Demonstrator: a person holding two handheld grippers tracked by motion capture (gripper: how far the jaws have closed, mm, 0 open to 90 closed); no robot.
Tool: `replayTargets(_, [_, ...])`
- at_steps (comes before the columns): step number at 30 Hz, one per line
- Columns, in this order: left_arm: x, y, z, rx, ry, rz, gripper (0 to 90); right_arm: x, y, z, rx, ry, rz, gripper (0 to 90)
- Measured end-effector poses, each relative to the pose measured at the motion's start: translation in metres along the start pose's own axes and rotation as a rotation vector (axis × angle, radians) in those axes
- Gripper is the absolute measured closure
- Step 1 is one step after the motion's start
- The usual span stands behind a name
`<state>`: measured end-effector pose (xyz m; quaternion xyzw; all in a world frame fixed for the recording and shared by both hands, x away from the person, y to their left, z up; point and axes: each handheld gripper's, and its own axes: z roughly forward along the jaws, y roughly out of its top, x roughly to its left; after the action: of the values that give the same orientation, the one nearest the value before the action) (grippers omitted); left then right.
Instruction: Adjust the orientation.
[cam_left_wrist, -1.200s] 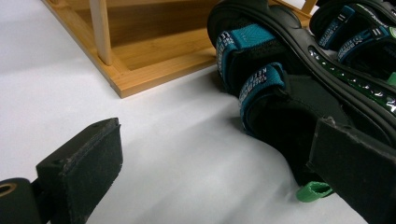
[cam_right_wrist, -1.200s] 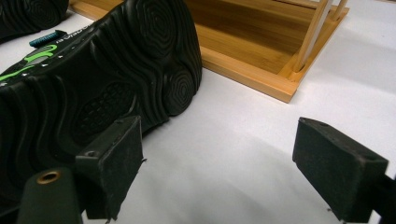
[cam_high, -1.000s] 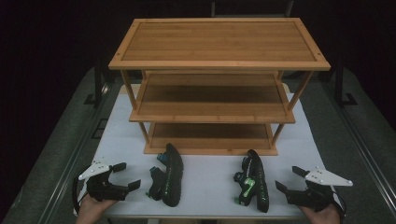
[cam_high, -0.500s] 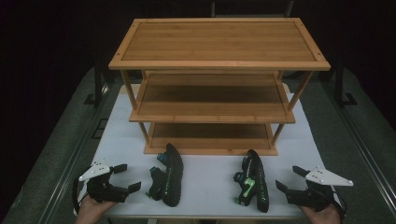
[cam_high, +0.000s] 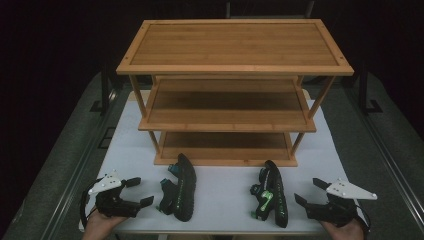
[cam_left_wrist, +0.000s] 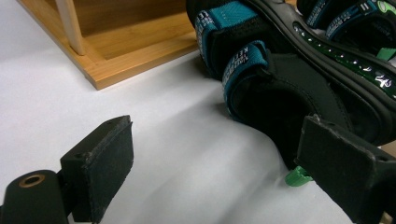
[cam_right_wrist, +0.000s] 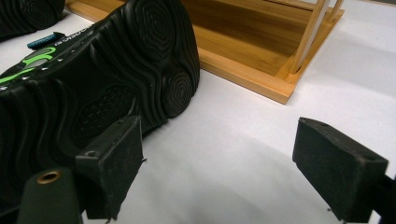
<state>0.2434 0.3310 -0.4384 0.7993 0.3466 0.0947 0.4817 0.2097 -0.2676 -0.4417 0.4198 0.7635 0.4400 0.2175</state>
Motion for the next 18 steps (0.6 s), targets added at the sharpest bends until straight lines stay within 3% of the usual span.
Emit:
replayTargets(6, [0.002, 0.0, 0.005, 0.02, 0.004, 0.003, 13.9, -0.001, 0.0, 0.0, -0.001, 0.001, -0.002, 15.6])
replayTargets(7, [0.002, 0.0, 0.006, 0.026, 0.0, 0.003, 19.6, 0.0, 0.0, -0.001, -0.001, -0.001, 0.0, 15.6])
replayTargets(18, [0.001, 0.009, 0.023, 0.081, 0.015, 0.052, 32.9, 0.002, 0.001, 0.001, 0.001, 0.001, -0.004, 15.6])
